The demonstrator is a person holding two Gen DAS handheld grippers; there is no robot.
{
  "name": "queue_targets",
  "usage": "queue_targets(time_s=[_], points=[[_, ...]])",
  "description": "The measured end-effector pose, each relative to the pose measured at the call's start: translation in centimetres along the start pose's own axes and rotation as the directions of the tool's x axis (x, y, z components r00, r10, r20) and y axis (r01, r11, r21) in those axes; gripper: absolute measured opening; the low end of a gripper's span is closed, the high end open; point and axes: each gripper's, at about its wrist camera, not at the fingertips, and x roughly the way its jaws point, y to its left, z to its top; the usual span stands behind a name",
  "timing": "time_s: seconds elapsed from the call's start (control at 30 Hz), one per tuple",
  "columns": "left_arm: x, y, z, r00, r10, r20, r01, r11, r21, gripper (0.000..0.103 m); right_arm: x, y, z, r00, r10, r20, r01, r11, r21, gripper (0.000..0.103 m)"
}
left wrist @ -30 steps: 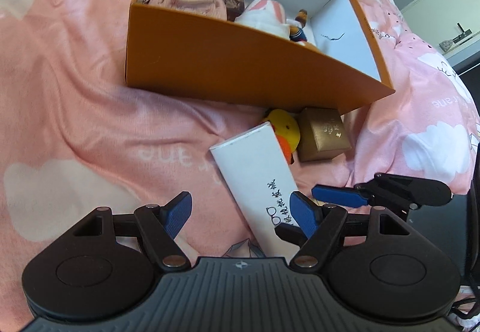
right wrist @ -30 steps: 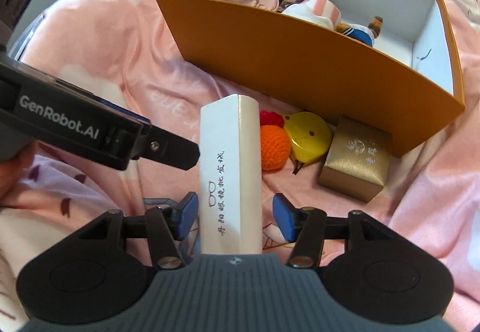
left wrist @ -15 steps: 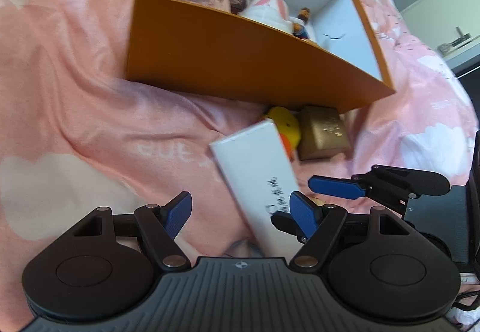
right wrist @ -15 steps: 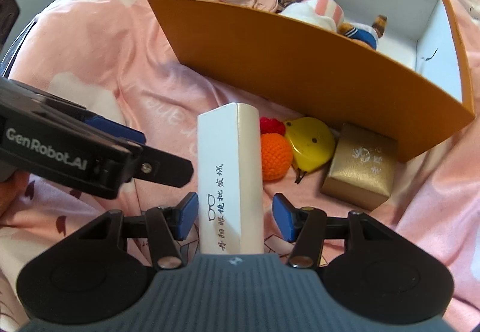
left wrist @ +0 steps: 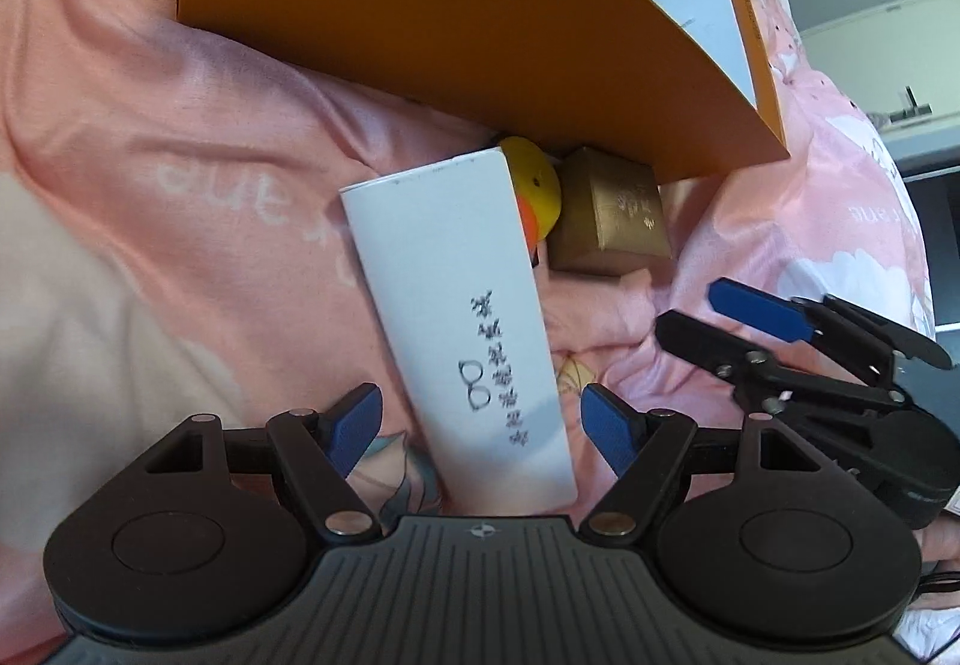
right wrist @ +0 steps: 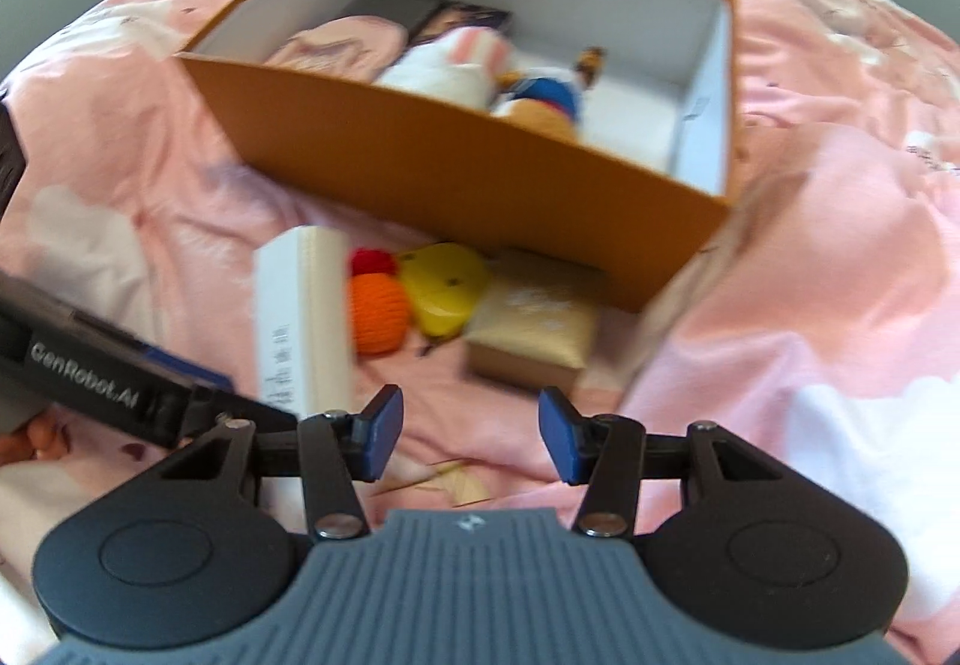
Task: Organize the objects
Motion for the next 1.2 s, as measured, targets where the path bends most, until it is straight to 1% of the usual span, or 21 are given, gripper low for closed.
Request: queue_targets(time_s=[0.1,0.17,0.23,0.27,0.3,0.33,0.4,0.43,0.6,0.67,0.73,0.77,0.87,1.07,1.2], points=[[0.6,-0.2,0.2,1.000,0.019,0.010,-0.019,1.000,-0.005,0.088,-0.1,-1.4,0.3,1.000,-0.017,0.025,0.016,1.000,0.026,0.053],[1.2,-0.2,0.3,0.999,0.031,0.014,-0.031,0.999,-0.009,0.088,0.2,-2.4,0.5,0.999,-0.011,0.041,0.009,0.998,0.066,0.055],[1.6,-0.4,0.4,0.999,0.036,0.023,-0.036,0.999,-0.010,0.088,0.7,-3.2,0.7,0.998,-0.006,0.054,-0.001,0.993,0.121,0.065],[1.8,-0.5,0.5,0.999,0.040,0.026,-0.040,0.999,-0.004,0.088,1.0,-3.4,0.7,0.998,0.000,0.061,-0.008,0.990,0.139,0.068],[1.9,-0.7,0.5,0.999,0.044,0.031,-0.044,0.999,0.002,0.084,1.5,-3.5,0.7,0.998,0.000,0.061,-0.009,0.988,0.153,0.070],[2.0,-0.8,0.5,0.998,0.053,0.034,-0.053,0.999,0.004,0.083,2.0,-3.4,0.6,0.998,-0.003,0.055,-0.006,0.987,0.161,0.070],[2.1,-0.7,0.6,0.997,0.062,0.036,-0.062,0.998,-0.004,0.075,3.0,-3.2,0.5,0.999,0.005,0.040,-0.011,0.985,0.170,0.070],[2.1,-0.5,0.6,0.998,0.050,0.037,-0.050,0.999,-0.011,0.075,3.5,-3.1,0.5,0.999,0.006,0.035,-0.012,0.984,0.175,0.070],[1.8,-0.4,0.6,0.997,0.042,0.059,-0.041,0.999,-0.009,0.074,5.4,-3.2,0.2,0.999,0.021,0.042,-0.030,0.978,0.206,0.070],[1.2,-0.4,0.7,0.995,0.045,0.089,-0.046,0.999,0.003,0.073,5.9,-3.3,0.1,0.999,0.026,0.048,-0.036,0.976,0.213,0.070],[0.5,-0.6,0.7,0.990,0.054,0.129,-0.056,0.998,0.015,0.073,6.1,-3.3,0.0,0.999,0.009,0.049,-0.020,0.977,0.214,0.064],[0.1,-0.7,0.6,0.988,0.057,0.146,-0.061,0.998,0.020,0.073,6.1,-3.3,-0.1,0.999,0.012,0.052,-0.023,0.975,0.222,0.064],[-1.0,-0.9,0.7,0.981,0.055,0.185,-0.062,0.997,0.036,0.073,5.6,-3.6,-0.3,0.997,0.019,0.069,-0.036,0.968,0.250,0.064],[-2.1,-1.1,0.9,0.977,0.014,0.214,-0.030,0.997,0.069,0.073,3.2,-3.4,-0.5,0.994,-0.008,0.111,-0.020,0.970,0.242,0.063],[-2.9,-2.1,0.8,0.965,-0.005,0.261,-0.025,0.993,0.111,0.073,0.8,-3.7,-0.5,0.987,0.009,0.161,-0.052,0.964,0.262,0.062]])
